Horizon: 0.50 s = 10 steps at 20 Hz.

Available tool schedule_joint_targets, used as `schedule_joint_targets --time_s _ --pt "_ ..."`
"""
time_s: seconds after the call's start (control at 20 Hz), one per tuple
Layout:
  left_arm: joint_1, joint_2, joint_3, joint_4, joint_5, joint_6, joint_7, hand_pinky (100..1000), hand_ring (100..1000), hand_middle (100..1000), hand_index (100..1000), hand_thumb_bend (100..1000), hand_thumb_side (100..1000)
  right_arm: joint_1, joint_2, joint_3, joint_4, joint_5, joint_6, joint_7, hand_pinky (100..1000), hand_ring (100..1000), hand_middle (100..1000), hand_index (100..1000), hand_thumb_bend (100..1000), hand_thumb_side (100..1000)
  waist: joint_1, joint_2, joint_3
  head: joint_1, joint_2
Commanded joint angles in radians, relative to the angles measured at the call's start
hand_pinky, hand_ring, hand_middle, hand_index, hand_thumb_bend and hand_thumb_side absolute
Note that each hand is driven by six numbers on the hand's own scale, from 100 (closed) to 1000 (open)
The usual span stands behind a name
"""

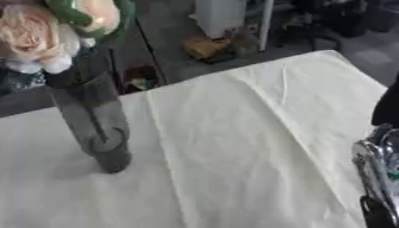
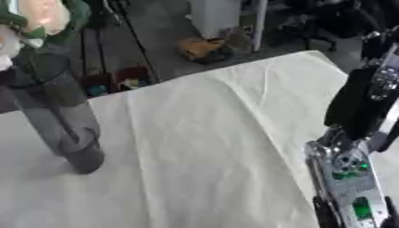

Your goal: Arrange flowers into the vase.

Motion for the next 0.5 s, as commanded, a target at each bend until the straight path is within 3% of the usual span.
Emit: schedule_joint_targets --time_s 0.05,0.15,0.3,0.5 --pt "-0.024 0.020 0.014 0.042 -0.023 0.046 -0.094 1000 1000 1000 1000 100 310 -0.015 -0.016 -0.005 -0.013 -0.003 -0.007 -0.007 729 816 759 832 100 675 -0.008 -0.017 -0.001 -0.004 -0.017" --pt "-0.024 0.018 0.019 0.063 -0.023 0.042 -0.110 1000 1000 1000 1000 100 261 -0.014 -0.016 -0.006 -0.013 -0.003 -0.007 -0.009 729 816 759 832 100 670 -0.007 -0.016 0.001 -0.005 -0.018" --pt "-0.023 0.019 0.020 0.072 -0.011 0.036 -0.116 1000 1000 1000 1000 100 356 -0.013 -0.016 -0.005 -0.013 -0.003 -0.005 -0.012 728 815 758 831 100 669 -0.007 -0.017 0.003 -0.005 -0.014" --pt "-0.024 0.024 0.023 0.067 -0.007 0.031 -0.117 1000 1000 1000 1000 100 389 -0.012 -0.015 -0.005 -0.013 -0.003 -0.004 -0.013 728 815 757 831 100 667 -0.008 -0.019 0.003 -0.004 -0.013"
